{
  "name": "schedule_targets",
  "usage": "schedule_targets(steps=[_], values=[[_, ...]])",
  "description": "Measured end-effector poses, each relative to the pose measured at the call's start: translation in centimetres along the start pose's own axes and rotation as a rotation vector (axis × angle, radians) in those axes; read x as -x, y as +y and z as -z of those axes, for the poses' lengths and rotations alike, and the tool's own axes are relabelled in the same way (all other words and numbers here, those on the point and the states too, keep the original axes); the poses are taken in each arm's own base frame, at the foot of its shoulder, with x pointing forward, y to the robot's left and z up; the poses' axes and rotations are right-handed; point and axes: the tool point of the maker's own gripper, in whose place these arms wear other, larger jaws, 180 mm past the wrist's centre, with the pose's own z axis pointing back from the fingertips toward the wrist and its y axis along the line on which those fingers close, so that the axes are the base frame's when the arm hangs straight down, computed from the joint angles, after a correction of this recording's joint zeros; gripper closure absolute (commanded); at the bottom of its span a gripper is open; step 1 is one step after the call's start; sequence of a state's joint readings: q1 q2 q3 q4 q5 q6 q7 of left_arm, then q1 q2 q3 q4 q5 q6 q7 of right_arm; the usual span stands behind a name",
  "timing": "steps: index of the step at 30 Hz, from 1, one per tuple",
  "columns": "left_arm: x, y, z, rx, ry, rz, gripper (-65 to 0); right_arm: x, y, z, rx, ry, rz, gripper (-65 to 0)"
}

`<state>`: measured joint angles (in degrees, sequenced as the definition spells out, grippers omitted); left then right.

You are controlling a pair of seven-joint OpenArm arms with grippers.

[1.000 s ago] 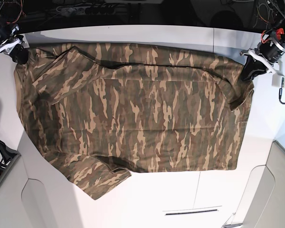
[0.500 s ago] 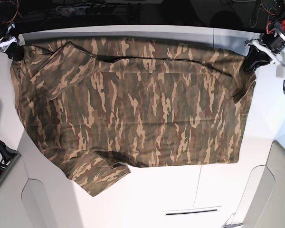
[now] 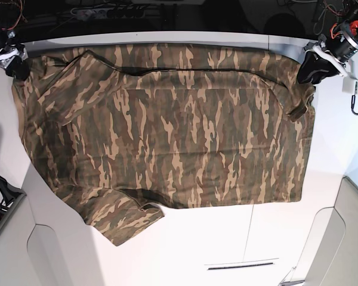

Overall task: Fold the T-shirt properly
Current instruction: 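Lay the held edge down and open both grippers, then grasp the shirt's hem corners with both grippers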

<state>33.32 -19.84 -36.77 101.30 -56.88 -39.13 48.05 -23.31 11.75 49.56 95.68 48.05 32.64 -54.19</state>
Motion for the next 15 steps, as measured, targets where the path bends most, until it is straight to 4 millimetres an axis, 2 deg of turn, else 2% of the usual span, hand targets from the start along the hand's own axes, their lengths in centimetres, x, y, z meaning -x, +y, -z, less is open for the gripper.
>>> schedule_targets(steps=[3, 7, 10, 15], values=[[-1.0, 1.3, -1.0, -0.044, -0.035, -0.003, -22.2, -1.5, -1.1, -0.8, 0.031, -0.041, -0.018, -22.3], [-3.4, 2.9, -2.6, -0.086, -0.128, -0.022, -22.2, -5.6, -2.7, -1.9, 0.082, -0.164, -0.035, -22.3], [-5.2, 3.7, -3.2, -0.115, -0.186, -0.015, -22.2, -8.6, -2.6, -2.0, 0.083, -0.239, -0.053, -22.3], [-8.2, 3.5, -2.8, -0.103, -0.267, 0.004, -22.2, -13.4, -1.7, -1.8, 0.075, -0.363, -0.097, -22.3]])
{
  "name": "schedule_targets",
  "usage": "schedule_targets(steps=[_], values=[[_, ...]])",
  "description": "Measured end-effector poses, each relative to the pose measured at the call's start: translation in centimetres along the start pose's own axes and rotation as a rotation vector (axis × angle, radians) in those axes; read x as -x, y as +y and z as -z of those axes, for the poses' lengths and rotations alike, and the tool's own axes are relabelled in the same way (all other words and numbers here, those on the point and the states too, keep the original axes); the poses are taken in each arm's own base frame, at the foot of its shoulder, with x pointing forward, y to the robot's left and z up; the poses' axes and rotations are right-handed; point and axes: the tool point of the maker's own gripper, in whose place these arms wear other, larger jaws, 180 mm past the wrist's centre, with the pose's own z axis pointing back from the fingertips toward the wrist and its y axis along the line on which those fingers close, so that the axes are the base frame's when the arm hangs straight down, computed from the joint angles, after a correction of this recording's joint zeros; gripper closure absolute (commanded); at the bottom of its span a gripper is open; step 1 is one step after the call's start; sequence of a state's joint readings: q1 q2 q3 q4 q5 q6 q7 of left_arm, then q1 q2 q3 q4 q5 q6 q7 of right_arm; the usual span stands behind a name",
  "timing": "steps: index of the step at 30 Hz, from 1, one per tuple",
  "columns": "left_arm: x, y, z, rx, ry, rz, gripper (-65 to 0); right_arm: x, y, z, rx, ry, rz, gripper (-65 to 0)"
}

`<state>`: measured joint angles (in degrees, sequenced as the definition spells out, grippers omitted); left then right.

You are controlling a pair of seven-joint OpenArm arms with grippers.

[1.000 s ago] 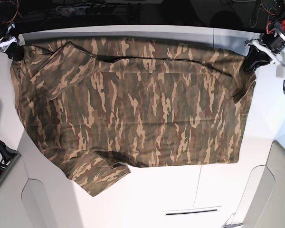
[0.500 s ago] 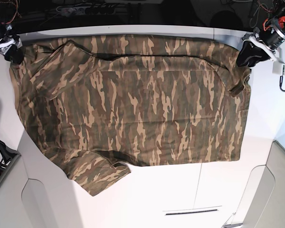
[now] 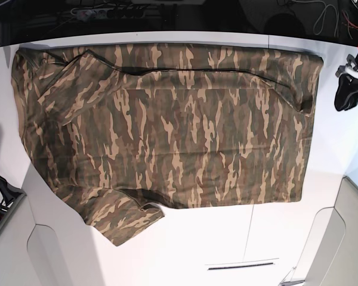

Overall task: Fold the T-shirt properly
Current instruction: 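Grasp the shirt's hem corners with both grippers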

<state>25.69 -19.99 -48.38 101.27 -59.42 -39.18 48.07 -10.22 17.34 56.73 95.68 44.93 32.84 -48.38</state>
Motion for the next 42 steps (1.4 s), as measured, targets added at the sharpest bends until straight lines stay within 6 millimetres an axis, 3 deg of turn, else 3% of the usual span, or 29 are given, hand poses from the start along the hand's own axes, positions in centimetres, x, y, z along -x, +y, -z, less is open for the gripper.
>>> schedule_targets(steps=[6, 14, 17, 22, 29, 35, 42], values=[[-2.9, -0.6, 1.4, 0.021, -0.087, 0.017, -22.2, -4.1, 1.9, 2.5, -0.031, -0.089, -0.047, -22.3], [-3.4, -1.9, 4.6, 0.017, -0.074, 0.157, -22.2, -6.4, 7.0, 6.9, -0.085, -0.117, -0.215, -22.3], [-2.7, -3.0, 6.4, 0.020, -0.037, 0.232, -22.2, -5.7, 8.4, 9.0, -0.105, -0.082, -0.242, -22.3], [-3.0, -3.2, 9.9, -0.013, 0.006, 0.272, -22.2, -3.5, 9.7, 13.7, -0.143, -0.004, -0.229, -22.3], [-1.3, 0.4, 14.7, -0.043, 0.126, 0.187, -22.2, -0.1, 8.4, 18.7, -0.131, 0.077, -0.088, -22.3], [-1.7, 2.2, 18.1, -0.055, 0.147, 0.070, -22.2, 0.2, 6.4, 20.7, -0.093, 0.081, -0.024, -22.3], [-1.3, 3.8, 20.3, -0.082, 0.148, -0.050, -22.2, 3.1, 5.0, 21.0, -0.043, 0.162, 0.003, -22.3]])
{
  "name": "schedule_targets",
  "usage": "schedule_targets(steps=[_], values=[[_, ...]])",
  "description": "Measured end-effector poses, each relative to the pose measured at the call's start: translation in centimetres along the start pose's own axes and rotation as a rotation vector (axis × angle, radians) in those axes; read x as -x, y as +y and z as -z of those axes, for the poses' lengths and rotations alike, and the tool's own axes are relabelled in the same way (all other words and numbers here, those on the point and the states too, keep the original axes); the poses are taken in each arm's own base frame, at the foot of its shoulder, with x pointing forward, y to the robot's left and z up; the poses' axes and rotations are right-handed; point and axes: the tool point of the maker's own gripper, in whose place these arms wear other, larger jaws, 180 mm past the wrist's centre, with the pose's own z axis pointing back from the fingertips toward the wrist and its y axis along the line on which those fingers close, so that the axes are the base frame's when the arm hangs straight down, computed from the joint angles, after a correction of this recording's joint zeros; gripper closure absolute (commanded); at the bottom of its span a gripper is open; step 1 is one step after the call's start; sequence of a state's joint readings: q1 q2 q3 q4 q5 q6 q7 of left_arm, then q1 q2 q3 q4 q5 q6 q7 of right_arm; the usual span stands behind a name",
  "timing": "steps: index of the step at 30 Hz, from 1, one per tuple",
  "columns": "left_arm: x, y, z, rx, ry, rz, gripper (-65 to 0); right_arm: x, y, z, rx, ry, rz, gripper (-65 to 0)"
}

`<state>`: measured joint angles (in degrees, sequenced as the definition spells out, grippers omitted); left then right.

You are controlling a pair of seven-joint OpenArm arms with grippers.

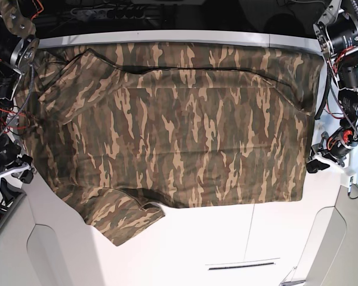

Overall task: Fold the T-shirt properly
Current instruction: 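Grasp the shirt's hem corners with both grippers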

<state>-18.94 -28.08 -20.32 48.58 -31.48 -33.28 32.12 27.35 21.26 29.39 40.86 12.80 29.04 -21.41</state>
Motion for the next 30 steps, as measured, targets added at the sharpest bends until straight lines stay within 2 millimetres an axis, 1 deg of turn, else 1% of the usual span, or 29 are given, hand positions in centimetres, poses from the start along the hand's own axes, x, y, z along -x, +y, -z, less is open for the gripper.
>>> schedule_targets(steps=[3, 5, 7, 8, 10, 13, 17, 20, 23, 25, 28, 30], values=[[0.1, 0.3, 0.5, -0.006, 0.006, -0.028, -22.2, 1.4, -0.3, 0.2, 0.008, 0.033, 0.009, -22.8], [0.3, 0.3, 0.7, -0.005, 0.014, -0.041, -22.9, 2.0, -0.4, 0.4, 0.004, 0.029, 0.026, -29.2], [0.7, 0.2, 0.9, -0.002, 0.020, -0.047, -25.4, 2.1, -0.3, 0.5, -0.001, 0.022, 0.037, -36.7], [0.7, 0.1, 0.9, 0.000, 0.016, -0.052, -26.7, 2.1, -0.2, 0.7, -0.002, 0.021, 0.043, -38.0], [0.7, 0.0, 1.0, 0.003, 0.016, -0.054, -28.1, 2.2, 0.2, 0.8, -0.010, 0.016, 0.044, -38.0], [1.0, -0.6, 1.3, 0.014, 0.016, -0.062, -28.2, 2.6, 1.3, 1.2, -0.031, 0.022, 0.033, -38.0], [1.4, -2.2, 2.1, 0.044, 0.018, -0.048, -28.2, 2.7, 3.0, 1.8, -0.066, 0.025, -0.001, -38.0], [1.7, -3.5, 2.7, 0.065, 0.014, -0.007, -28.2, 3.1, 4.1, 2.1, -0.091, 0.030, -0.008, -38.0], [2.1, -3.9, 3.3, 0.041, 0.021, 0.023, -28.2, 3.4, 5.4, 2.3, -0.133, 0.034, -0.019, -38.0], [1.8, -4.0, 3.6, 0.024, 0.016, 0.036, -28.2, 3.7, 6.2, 2.4, -0.157, 0.036, -0.018, -38.0], [1.4, -4.3, 3.8, 0.022, 0.013, 0.037, -28.1, 3.9, 7.1, 2.5, -0.182, 0.036, -0.014, -37.9], [1.3, -4.5, 3.9, 0.025, 0.013, 0.038, -28.0, 4.0, 7.3, 2.5, -0.187, 0.036, -0.014, -37.7]])
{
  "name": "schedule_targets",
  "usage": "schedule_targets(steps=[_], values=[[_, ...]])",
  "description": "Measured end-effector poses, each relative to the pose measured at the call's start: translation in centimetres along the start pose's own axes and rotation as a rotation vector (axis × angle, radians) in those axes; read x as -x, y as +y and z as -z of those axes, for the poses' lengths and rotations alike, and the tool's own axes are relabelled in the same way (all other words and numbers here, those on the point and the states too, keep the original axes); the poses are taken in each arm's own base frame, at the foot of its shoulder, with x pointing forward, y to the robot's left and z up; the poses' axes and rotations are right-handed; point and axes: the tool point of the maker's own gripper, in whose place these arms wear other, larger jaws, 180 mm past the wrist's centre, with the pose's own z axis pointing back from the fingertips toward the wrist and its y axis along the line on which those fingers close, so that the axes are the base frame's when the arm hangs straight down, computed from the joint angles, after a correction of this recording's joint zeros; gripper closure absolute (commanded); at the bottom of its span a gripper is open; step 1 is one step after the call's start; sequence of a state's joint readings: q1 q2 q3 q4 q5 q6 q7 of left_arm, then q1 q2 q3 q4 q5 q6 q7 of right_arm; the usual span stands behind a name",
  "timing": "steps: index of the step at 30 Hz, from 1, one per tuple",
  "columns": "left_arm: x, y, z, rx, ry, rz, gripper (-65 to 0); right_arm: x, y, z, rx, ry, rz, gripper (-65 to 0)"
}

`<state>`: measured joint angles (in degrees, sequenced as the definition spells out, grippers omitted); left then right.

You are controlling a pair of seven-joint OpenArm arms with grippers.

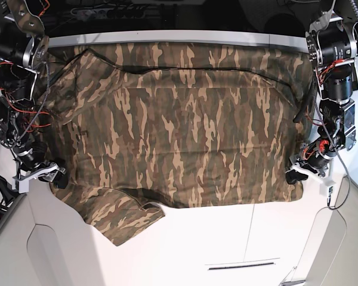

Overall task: Fold the T-shirt properly
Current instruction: 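Grasp the shirt's hem corners with both grippers, then fold the hem up over the shirt toward the collar with both grippers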

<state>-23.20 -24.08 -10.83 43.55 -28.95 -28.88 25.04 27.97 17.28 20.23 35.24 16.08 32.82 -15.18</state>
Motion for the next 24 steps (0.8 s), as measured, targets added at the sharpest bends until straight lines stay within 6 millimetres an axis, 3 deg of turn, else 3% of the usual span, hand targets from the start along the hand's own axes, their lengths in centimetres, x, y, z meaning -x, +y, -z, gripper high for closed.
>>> schedule_targets(steps=[3, 6, 9, 14, 18, 24], values=[[-0.3, -0.2, 0.1, 0.002, -0.001, 0.000, -21.3, 0.0, 0.0, 0.0, -0.001, 0.001, 0.000, -31.6], [-0.1, -0.3, 0.2, 0.001, 0.005, 0.002, -13.0, 0.3, 0.0, 0.0, 0.000, 0.013, -0.001, -16.7], [-0.1, -0.3, 0.2, 0.001, 0.008, 0.005, -0.3, 0.7, 0.0, 0.0, 0.002, 0.027, -0.005, -0.8], [-0.4, -0.6, 0.3, 0.009, 0.024, 0.013, 0.0, 0.9, 0.2, 0.0, -0.003, 0.049, -0.011, 0.0], [-2.0, -2.1, 0.0, 0.099, 0.018, 0.070, 0.0, 0.9, 0.5, -0.4, -0.004, 0.110, -0.054, 0.0], [-2.8, -2.1, -0.8, 0.103, 0.060, 0.101, 0.0, -0.2, 1.3, -1.3, -0.024, 0.163, -0.079, 0.0]])
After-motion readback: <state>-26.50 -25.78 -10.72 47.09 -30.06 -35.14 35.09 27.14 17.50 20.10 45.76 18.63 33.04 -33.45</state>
